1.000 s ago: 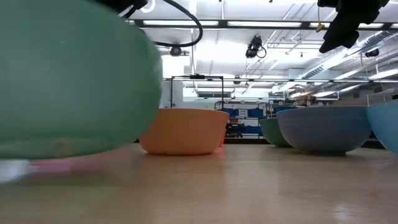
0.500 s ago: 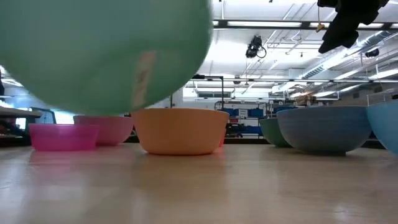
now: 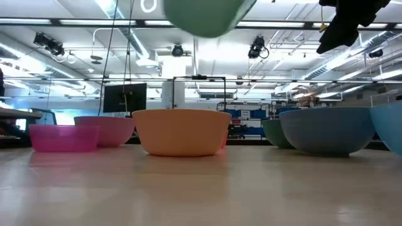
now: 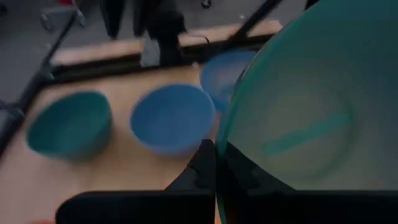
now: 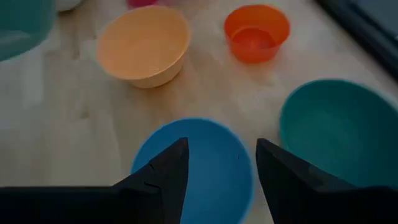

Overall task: Nest bowls inside each other
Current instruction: Stack the green bowl into the light blue bowl

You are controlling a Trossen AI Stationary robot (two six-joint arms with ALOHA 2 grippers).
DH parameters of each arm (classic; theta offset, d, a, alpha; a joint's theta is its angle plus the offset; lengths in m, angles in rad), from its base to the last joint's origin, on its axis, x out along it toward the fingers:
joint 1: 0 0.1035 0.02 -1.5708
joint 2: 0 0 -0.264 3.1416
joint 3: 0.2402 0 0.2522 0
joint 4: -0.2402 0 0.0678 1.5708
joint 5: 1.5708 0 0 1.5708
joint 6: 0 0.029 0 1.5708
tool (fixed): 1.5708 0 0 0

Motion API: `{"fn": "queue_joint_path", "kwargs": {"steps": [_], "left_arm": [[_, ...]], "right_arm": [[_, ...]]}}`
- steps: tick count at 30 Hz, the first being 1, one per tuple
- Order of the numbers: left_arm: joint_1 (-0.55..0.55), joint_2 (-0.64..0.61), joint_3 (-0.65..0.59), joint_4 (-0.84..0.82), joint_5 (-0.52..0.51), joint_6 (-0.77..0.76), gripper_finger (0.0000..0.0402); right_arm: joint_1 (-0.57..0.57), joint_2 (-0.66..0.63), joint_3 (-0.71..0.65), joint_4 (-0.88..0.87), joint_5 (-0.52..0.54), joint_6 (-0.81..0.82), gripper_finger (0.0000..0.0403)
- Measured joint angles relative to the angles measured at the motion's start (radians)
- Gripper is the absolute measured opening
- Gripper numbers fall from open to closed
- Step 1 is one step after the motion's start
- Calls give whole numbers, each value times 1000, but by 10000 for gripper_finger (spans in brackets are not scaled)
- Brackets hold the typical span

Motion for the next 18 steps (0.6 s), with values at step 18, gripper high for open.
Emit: {"fn": "queue_joint_path", "kwargs": {"steps": [18], "left_arm": [[108,542,567,-53,174,136,6]], "right_arm": [[47,-136,0,511,190,-373,175]]}}
